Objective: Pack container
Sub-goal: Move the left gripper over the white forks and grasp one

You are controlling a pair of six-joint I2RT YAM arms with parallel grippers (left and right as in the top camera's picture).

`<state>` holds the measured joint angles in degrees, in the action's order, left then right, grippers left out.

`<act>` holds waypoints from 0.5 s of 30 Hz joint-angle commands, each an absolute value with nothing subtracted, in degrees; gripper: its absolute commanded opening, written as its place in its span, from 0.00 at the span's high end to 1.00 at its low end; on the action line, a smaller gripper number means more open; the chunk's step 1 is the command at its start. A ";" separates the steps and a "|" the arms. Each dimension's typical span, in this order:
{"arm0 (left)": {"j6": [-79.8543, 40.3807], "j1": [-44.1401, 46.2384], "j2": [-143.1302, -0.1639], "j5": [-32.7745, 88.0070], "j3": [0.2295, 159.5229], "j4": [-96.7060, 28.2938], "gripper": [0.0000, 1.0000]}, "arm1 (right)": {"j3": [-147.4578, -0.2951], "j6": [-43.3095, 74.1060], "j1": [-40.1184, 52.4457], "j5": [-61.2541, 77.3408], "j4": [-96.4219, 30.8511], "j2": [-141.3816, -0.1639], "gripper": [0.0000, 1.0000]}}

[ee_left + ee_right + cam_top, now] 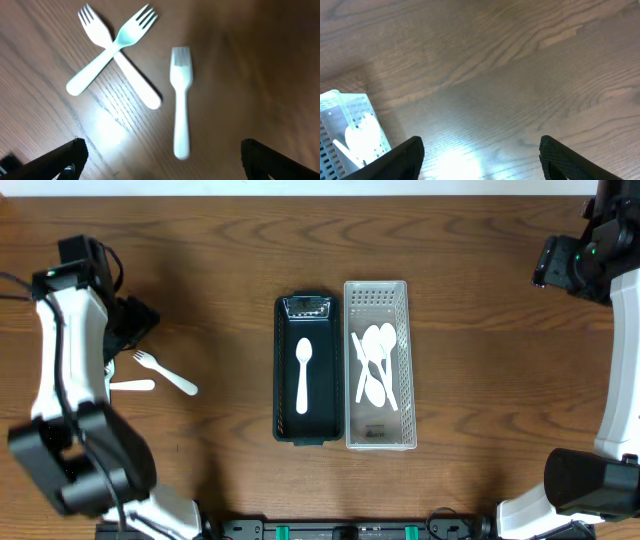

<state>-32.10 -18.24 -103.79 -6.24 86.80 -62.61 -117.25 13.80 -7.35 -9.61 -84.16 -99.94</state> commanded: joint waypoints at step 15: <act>-33.06 -20.67 -120.64 0.01 86.56 -54.33 0.01 | -117.32 13.26 -7.75 -9.58 -85.54 -99.11 0.23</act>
<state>-33.19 -20.43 -119.24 -0.69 86.74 -54.72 -117.25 13.80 -7.35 -9.58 -85.47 -99.94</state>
